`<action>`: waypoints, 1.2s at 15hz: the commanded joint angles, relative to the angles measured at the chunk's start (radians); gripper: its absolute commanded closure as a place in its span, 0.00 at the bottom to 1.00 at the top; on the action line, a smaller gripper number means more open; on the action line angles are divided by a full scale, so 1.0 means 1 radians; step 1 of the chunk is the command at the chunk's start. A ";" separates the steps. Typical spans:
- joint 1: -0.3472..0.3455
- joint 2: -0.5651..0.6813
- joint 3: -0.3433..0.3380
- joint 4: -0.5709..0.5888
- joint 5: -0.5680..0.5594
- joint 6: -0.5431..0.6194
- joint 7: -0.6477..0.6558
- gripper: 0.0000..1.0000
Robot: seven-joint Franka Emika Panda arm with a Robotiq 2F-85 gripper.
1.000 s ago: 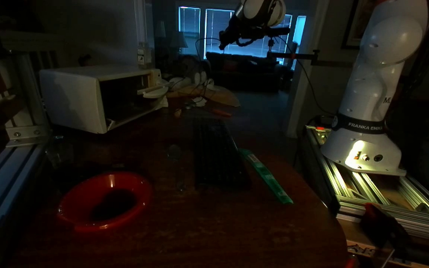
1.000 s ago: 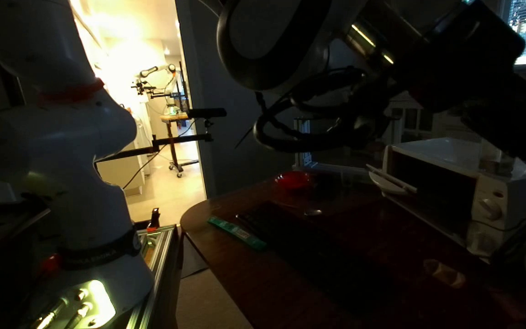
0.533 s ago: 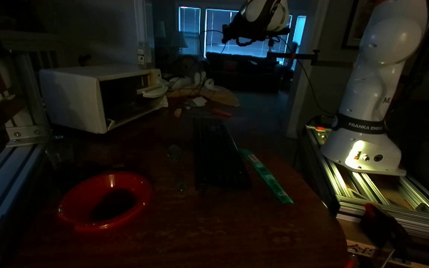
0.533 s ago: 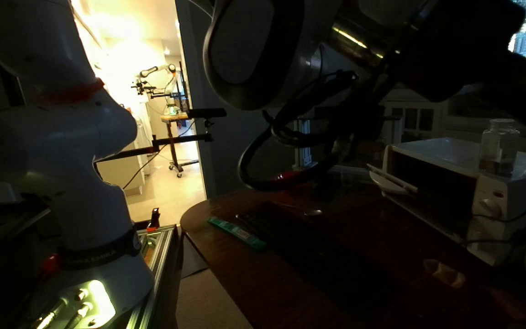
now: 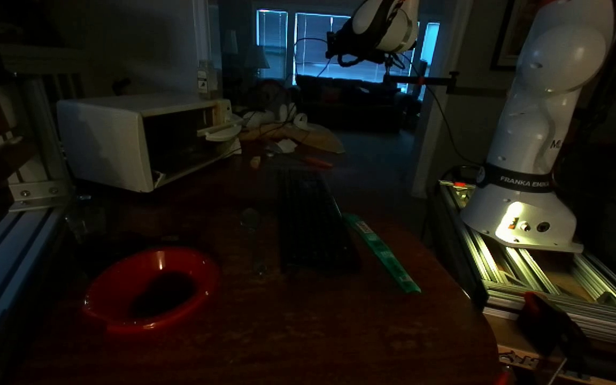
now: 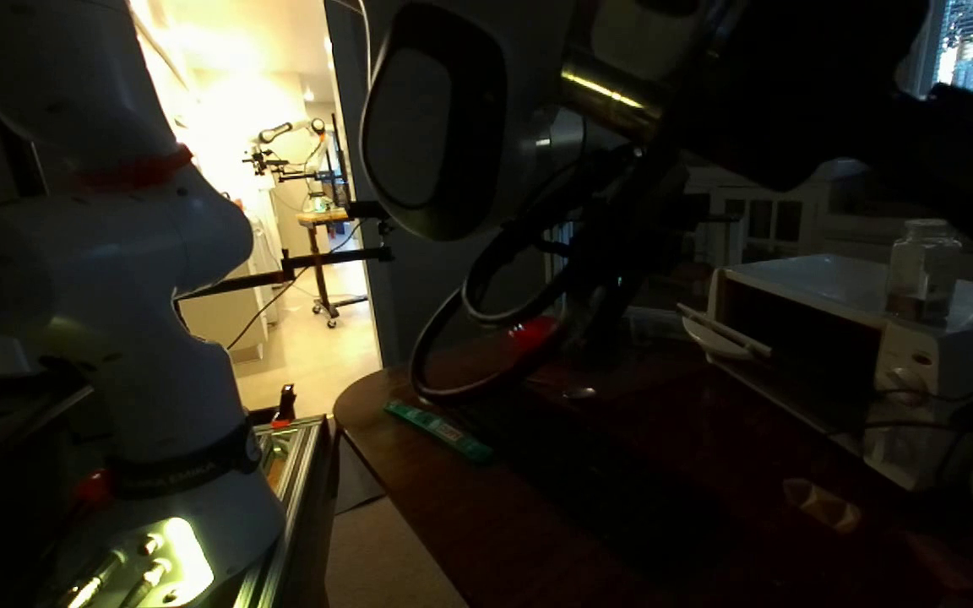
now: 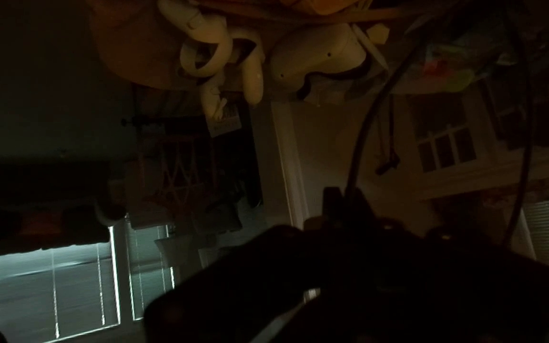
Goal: Move the mouse cable to the left and place the mouse on the right
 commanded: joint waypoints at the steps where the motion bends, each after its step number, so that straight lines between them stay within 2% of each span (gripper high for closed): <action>1: 0.027 -0.008 -0.002 -0.035 0.059 0.078 0.002 0.99; 3: 0.036 -0.008 0.001 -0.042 0.089 0.142 0.013 0.99; 5: 0.047 -0.011 0.005 -0.040 0.069 0.108 -0.006 0.99; 6: 0.049 0.006 0.011 -0.036 0.090 0.128 -0.023 0.99; 12: 0.046 0.021 0.061 -0.042 0.303 0.354 -0.041 0.99; 13: 0.061 0.019 0.049 -0.044 0.320 0.386 -0.028 0.99; 16: 0.067 0.005 0.048 -0.049 0.352 0.448 -0.030 0.99; 18: 0.072 0.009 0.048 -0.047 0.331 0.452 -0.034 0.99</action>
